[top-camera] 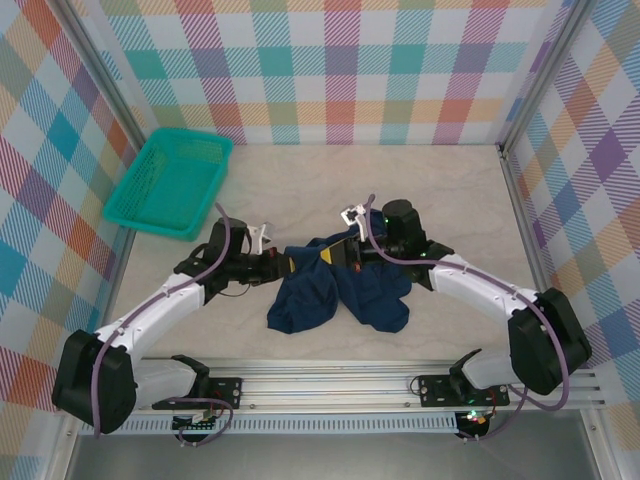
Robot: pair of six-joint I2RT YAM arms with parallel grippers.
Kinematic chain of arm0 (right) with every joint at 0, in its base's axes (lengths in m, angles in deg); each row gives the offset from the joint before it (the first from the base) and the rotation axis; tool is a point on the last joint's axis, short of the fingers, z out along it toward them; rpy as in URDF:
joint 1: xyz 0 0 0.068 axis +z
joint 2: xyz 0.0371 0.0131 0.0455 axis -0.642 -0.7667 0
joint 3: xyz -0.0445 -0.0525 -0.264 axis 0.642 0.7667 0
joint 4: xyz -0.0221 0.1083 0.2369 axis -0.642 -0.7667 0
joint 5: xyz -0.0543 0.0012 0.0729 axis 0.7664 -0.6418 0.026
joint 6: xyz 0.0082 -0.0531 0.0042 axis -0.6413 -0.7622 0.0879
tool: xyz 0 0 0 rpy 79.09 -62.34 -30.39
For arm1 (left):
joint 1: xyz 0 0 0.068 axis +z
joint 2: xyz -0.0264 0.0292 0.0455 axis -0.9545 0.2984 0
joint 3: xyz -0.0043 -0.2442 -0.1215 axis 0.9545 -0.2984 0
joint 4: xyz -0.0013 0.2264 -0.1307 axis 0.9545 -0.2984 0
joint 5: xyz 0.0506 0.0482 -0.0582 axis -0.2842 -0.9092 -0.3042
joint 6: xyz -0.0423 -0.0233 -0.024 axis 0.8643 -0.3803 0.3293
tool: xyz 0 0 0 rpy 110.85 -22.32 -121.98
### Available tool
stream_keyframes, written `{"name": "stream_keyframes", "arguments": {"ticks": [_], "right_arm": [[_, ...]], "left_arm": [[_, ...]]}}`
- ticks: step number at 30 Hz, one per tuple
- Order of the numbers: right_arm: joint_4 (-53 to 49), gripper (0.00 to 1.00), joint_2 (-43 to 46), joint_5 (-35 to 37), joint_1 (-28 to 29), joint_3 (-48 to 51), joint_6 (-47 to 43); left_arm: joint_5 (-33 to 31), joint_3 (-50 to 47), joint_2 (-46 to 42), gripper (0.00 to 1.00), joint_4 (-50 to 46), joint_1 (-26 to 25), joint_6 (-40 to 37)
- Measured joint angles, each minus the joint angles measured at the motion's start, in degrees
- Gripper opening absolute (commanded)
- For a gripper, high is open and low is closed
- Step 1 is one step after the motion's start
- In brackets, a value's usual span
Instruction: Fold the inside-out t-shirt
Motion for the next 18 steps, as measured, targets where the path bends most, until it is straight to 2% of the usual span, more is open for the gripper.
{"name": "stream_keyframes", "arguments": {"ticks": [3,6,9,12,15,18], "right_arm": [[-10.4,0.21,0.7,14.1,1.0,-3.4,-4.8],[-18.4,0.35,0.9,29.6,4.0,-7.2,-9.1],[-21.4,0.41,2.3,36.9,6.7,-7.3,-12.6],[-19.8,0.42,7.2,35.6,8.0,-3.3,-15.8],[-16.5,0.42,12.9,29.8,8.5,1.6,-17.9],[-12.7,0.42,13.5,23.9,9.3,3.1,-18.7]], "left_arm": [[2.9,0.0,-3.5,0.0,2.1,0.2,4.0],[6.6,0.0,-7.0,0.0,8.2,0.3,9.9],[9.1,0.0,-8.0,0.0,12.9,0.3,15.1],[10.3,0.0,-8.1,0.0,14.4,0.3,17.7],[10.7,0.0,-8.2,0.0,14.6,0.3,18.4],[11.2,0.0,-8.2,0.0,14.6,0.3,18.6]]}}
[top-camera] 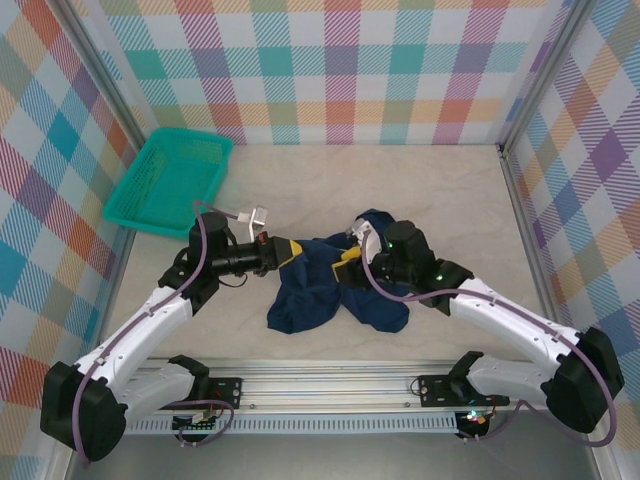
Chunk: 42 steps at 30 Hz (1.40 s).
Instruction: Fold the inside-out t-shirt
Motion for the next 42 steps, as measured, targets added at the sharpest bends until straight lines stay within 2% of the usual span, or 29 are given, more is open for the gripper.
{"name": "stream_keyframes", "arguments": {"ticks": [4,7,15,19,21,22,25,27,30,35,42], "right_arm": [[4.2,0.4,-4.2,-3.5,1.9,-0.1,0.0],[4.5,0.42,-8.4,-1.6,3.0,-1.2,0.1],[4.5,0.5,-18.1,13.6,6.0,-7.0,1.3],[6.8,0.49,-23.5,17.7,6.4,-8.4,3.4],[8.7,0.44,-26.6,19.4,6.4,-8.5,4.7],[9.5,0.37,-27.6,20.0,6.4,-8.5,5.1],[12.2,0.04,-30.1,21.7,6.4,-8.5,6.3],[13.7,0.0,-30.2,21.5,6.0,-8.3,7.2],[17.4,0.0,-28.3,17.6,3.9,-5.9,8.2],[23.4,0.0,-19.3,2.9,-2.5,2.4,11.6],[30.0,0.0,-13.6,-16.4,-5.4,4.7,16.0]], "left_arm": [[0.6,0.0,0.0,0.0,0.0,0.0,0.1],[0.6,0.0,0.0,0.0,0.0,0.0,0.0],[1.0,0.0,0.0,0.0,-0.1,0.0,0.0],[0.9,-0.1,-0.1,0.0,0.0,0.0,0.1],[0.7,-0.5,-0.4,0.0,0.0,0.1,0.1],[0.7,-0.7,-0.7,0.0,-0.1,0.2,0.1],[0.1,-1.3,-1.6,0.0,-0.5,0.5,0.3],[-0.3,-1.6,-2.4,0.0,-1.0,1.3,0.3],[-1.4,-2.4,-4.1,0.0,-2.1,4.2,0.2],[-4.0,-5.1,-5.1,0.0,-4.0,9.3,-0.2],[-8.4,-6.3,-2.3,0.0,-7.4,10.0,-3.4]]}}
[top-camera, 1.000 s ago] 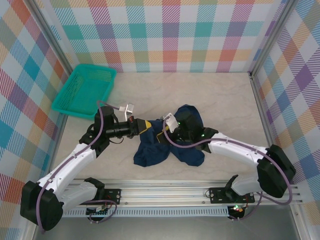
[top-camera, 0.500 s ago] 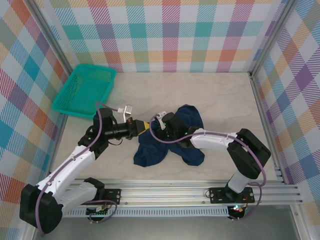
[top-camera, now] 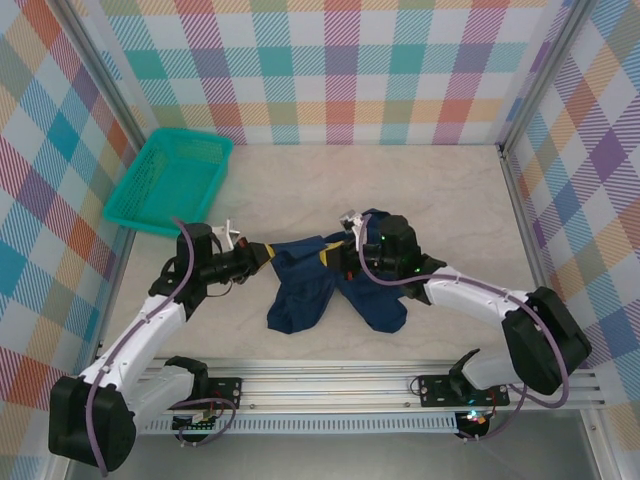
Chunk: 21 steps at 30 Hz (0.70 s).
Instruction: Fold the inside-out t-shirt
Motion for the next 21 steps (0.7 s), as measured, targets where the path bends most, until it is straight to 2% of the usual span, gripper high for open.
{"name": "stream_keyframes", "arguments": {"ticks": [2,7,10,13,16,21], "right_arm": [[1.4,0.0,0.3,-3.8,-0.3,0.4,0.9],[4.6,0.0,-0.8,-10.3,-1.2,0.9,2.8],[4.3,0.0,-2.4,-11.1,-1.3,0.7,3.2],[2.7,0.0,-3.8,-11.1,-1.3,-0.2,3.1],[1.3,0.0,-4.1,-10.9,-1.3,-0.7,3.0],[0.5,0.0,-4.1,-10.4,-1.3,-1.2,2.7]], "left_arm": [[-1.4,0.0,0.9,0.08,-1.4,0.0,-1.7],[-5.3,0.0,3.9,0.39,-6.0,-0.2,-6.6],[-7.8,0.0,2.9,0.49,-8.9,-0.9,-8.9],[-9.9,0.1,-1.9,0.54,-11.6,-2.6,-11.5],[-10.2,1.2,-6.4,0.55,-12.1,-5.5,-13.3],[-7.3,4.0,-4.4,0.55,-11.0,-11.1,-13.9]]}}
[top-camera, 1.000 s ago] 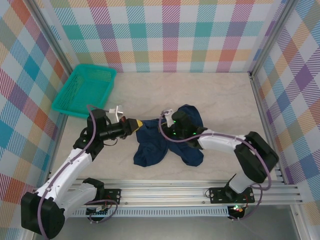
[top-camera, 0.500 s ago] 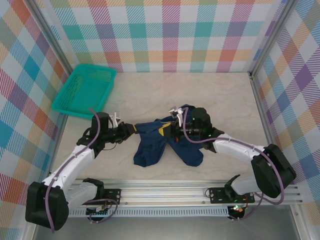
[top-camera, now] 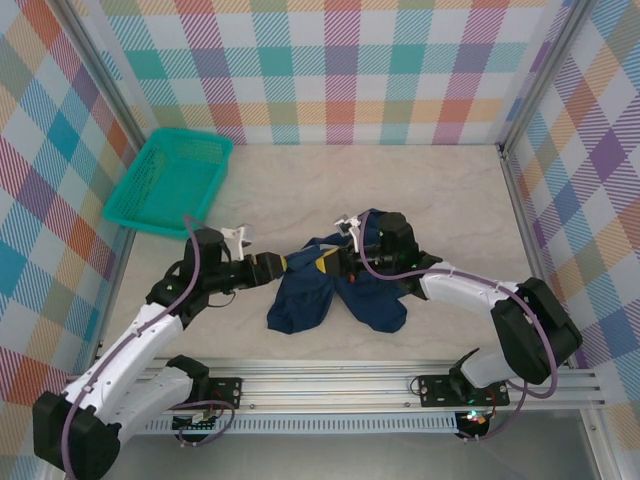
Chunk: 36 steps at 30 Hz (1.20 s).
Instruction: Fold the inside-out t-shirt
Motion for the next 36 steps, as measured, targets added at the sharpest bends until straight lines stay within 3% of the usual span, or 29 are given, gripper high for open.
{"name": "stream_keyframes", "arguments": {"ticks": [4,6,15,17,20,25,29,32,36], "right_arm": [[-0.5,0.0,0.0,0.0,0.0,0.0,-0.1],[-0.7,0.0,0.0,0.2,0.0,0.0,-0.2],[-2.6,0.0,0.8,0.9,0.0,0.0,-2.0],[-4.0,0.0,1.6,1.6,0.0,0.0,-3.5],[-9.4,0.08,3.2,5.7,0.0,-0.1,-7.6],[-23.5,0.28,4.8,23.6,3.4,-4.5,-16.1],[-28.9,0.36,5.6,34.1,6.4,-6.9,-19.7],[-31.4,0.4,8.0,37.0,6.8,-6.8,-21.0],[-30.3,0.45,14.3,34.8,7.3,-3.8,-22.1]], "left_arm": [[2.9,0.8,4.8,0.55,2.8,-3.0,0.5],[3.5,1.0,6.8,0.5,4.2,-3.6,1.0],[3.6,3.8,12.4,0.01,8.7,-3.8,2.1],[3.7,4.3,12.8,0.0,8.9,-3.7,2.2],[4.5,4.9,12.6,0.0,8.8,-3.7,2.4],[8.9,7.5,12.0,0.0,7.8,-3.7,3.3],[11.1,9.6,11.5,0.0,5.8,-3.8,4.9],[12.0,9.9,11.1,0.0,5.1,-3.8,6.7],[12.4,9.9,10.9,0.0,5.2,-3.7,9.4]]}}
